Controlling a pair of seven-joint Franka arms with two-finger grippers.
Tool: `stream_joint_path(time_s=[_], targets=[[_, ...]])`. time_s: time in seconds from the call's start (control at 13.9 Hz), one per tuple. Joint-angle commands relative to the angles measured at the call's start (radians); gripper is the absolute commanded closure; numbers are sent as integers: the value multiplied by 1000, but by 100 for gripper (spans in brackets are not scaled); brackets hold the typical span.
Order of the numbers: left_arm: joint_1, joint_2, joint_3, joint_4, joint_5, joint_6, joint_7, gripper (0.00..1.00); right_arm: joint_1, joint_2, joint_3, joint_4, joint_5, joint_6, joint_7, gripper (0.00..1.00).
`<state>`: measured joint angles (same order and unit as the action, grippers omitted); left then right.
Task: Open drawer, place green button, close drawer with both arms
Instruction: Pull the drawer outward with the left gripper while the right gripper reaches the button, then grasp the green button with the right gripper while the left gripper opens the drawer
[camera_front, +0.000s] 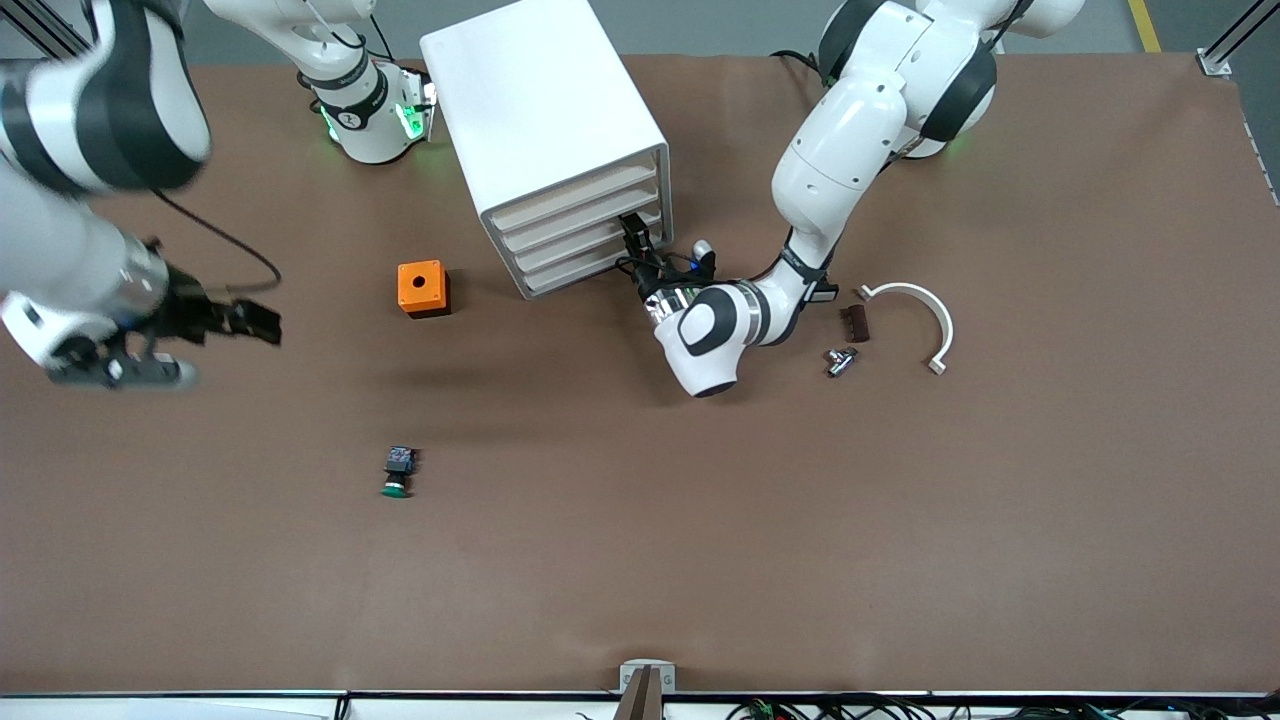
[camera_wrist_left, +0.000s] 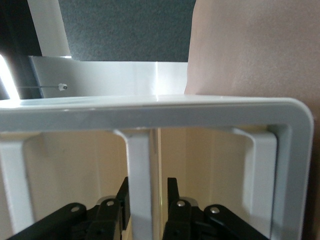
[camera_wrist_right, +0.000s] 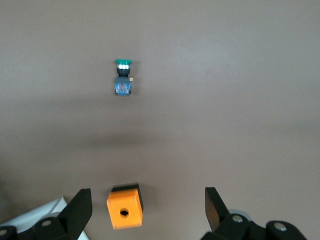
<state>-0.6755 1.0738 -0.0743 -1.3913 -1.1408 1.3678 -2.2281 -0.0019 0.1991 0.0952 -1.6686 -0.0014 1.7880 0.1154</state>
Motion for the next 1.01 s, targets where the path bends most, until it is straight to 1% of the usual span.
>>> stream_joint_path(time_s=[0.0,0.22,0.43,0.65,0.79,0.93], targets=[[-12,-8,5,5,33,-12,-5,79,32,107,4,15,-9,129,86,0],[-12,-6,5,8,67,-12,-2,90,98,218,3,12,-19,269,266,0],[-7,-8,4,8,67,-12,-10,96,117,334,3,12,-20,394,363,0],[1,-9,5,9,61,-12,-7,97,114,446,-6,16,-26,525,365,0],[5,-5,7,9,53,-12,-7,96,115,486,-22,18,-63,567,368,0],[23,-3,7,9,52,-12,-4,96,114,506,-23,20,-68,587,371,1]])
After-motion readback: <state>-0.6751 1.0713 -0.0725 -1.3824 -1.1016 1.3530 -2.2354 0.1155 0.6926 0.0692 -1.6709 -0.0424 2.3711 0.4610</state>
